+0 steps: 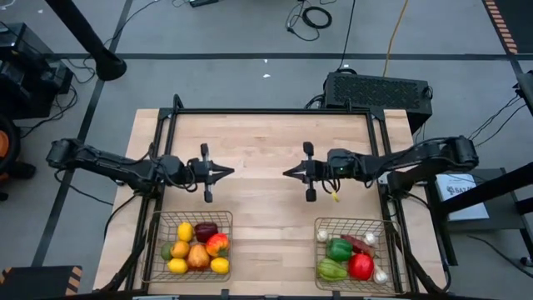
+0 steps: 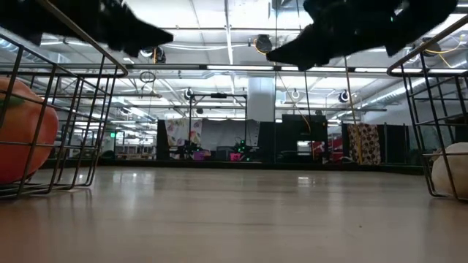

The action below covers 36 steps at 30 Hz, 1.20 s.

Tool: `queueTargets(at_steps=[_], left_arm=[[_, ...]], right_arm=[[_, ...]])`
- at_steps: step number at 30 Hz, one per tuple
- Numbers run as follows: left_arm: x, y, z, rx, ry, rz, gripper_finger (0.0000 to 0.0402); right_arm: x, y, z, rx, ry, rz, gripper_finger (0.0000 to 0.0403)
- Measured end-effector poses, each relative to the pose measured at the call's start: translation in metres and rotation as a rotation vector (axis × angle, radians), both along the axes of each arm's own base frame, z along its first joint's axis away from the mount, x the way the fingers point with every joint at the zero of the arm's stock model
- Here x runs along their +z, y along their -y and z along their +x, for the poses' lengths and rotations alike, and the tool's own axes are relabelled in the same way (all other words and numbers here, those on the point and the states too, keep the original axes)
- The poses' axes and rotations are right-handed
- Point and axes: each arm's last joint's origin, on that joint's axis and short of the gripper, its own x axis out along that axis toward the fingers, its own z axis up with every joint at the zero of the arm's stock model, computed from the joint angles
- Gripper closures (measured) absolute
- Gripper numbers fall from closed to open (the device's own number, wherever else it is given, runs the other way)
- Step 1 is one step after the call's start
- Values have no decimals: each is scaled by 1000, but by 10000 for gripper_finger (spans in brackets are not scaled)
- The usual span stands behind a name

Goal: Sort produce into baskets

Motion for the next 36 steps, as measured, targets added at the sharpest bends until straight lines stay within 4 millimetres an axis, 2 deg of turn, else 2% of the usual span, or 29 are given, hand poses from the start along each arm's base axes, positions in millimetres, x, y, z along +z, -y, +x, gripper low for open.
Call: queueTargets(at_steps=[4,10,14,24,28,31,36], left_arm=[[-20,-1,-8,-3,39,-21,382],[-46,-4,-24,-31,106,-28,382],[-59,-6,-34,-72,137,-29,390],[-66,-6,-37,-78,106,-48,396],[-69,-6,-37,-76,78,-49,396],[-69,-6,-37,-73,81,-51,396],[-68,-7,-38,-70,88,-52,396]], right_arm=[[-17,0,4,-6,2,9,403],[-27,1,16,0,49,0,403],[-37,9,24,88,83,52,403],[-73,30,34,46,4,128,403],[-78,37,31,40,-54,180,403],[-73,38,23,81,-82,241,403],[-72,23,-10,70,-71,294,403]])
